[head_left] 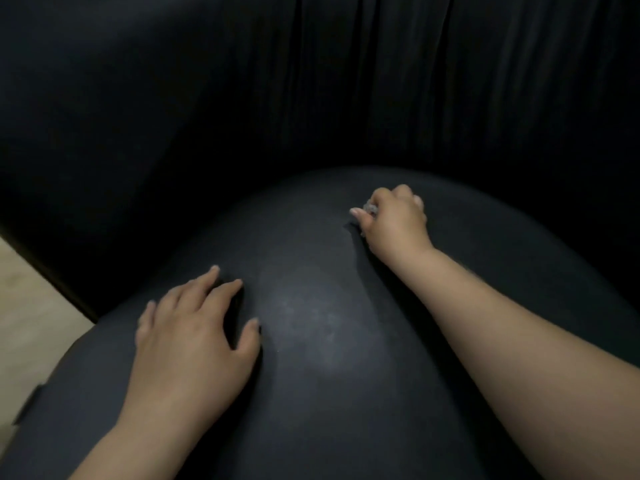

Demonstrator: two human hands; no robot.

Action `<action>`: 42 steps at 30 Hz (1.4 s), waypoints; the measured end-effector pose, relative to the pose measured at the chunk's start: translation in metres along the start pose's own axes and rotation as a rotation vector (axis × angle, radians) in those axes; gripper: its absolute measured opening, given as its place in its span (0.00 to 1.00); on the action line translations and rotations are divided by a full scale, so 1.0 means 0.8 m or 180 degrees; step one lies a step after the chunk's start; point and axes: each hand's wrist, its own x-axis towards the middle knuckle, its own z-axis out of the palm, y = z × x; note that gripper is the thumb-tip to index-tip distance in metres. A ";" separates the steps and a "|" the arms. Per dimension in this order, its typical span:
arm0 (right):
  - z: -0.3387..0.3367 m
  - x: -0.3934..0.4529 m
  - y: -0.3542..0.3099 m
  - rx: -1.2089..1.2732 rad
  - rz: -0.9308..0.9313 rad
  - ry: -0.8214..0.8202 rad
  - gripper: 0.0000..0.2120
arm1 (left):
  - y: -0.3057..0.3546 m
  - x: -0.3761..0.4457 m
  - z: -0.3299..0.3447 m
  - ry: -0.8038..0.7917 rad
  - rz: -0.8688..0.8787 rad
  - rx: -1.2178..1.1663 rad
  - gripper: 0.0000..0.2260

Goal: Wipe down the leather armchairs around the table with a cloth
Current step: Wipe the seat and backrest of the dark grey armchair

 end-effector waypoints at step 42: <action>0.001 -0.080 -0.053 -0.0067 -0.0693 -0.0686 0.16 | 0.037 -0.013 0.017 -0.0943 0.0208 0.0350 0.39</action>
